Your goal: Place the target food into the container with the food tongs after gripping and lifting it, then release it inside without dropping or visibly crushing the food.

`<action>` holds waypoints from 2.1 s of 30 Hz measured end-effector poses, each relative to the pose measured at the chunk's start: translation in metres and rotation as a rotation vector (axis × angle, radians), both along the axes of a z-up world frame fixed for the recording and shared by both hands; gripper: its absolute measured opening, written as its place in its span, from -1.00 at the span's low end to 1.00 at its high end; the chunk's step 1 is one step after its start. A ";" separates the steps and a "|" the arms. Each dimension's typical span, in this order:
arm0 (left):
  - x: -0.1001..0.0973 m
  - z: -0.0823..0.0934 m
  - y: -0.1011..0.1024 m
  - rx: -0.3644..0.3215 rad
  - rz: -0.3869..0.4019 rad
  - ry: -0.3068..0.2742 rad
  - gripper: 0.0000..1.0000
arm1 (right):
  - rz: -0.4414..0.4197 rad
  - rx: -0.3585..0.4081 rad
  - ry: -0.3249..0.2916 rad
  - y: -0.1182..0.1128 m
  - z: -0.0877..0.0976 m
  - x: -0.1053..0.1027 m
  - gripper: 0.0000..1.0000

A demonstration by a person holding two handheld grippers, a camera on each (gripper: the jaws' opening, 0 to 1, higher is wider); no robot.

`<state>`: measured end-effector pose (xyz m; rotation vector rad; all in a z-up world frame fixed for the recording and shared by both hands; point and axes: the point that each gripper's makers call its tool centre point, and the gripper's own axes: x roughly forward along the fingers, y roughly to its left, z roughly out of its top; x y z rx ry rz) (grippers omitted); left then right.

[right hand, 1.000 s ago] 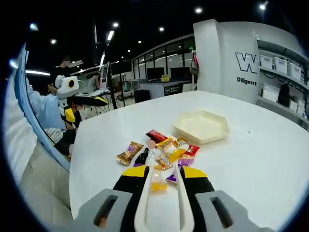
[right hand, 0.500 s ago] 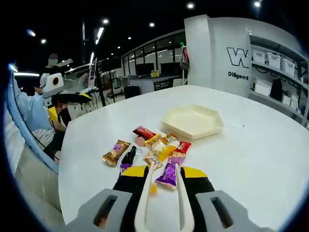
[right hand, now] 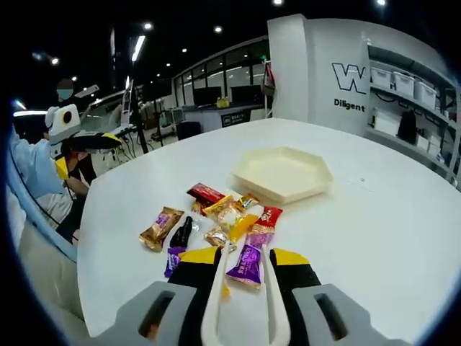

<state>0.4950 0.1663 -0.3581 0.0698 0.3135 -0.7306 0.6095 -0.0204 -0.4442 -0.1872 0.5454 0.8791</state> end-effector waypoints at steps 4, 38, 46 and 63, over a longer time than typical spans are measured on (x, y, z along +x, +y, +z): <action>0.000 0.000 0.003 0.002 0.002 0.000 0.47 | -0.015 -0.012 0.005 0.000 -0.003 0.003 -0.56; -0.003 0.004 0.006 0.000 0.012 0.002 0.44 | -0.068 -0.164 -0.011 0.004 -0.025 0.019 -0.67; 0.000 0.002 0.007 -0.001 0.008 0.003 0.43 | -0.068 -0.149 0.001 -0.002 -0.020 0.016 -0.67; 0.004 0.004 -0.001 -0.006 0.000 -0.007 0.41 | -0.076 -0.108 -0.049 -0.004 0.012 0.030 -0.67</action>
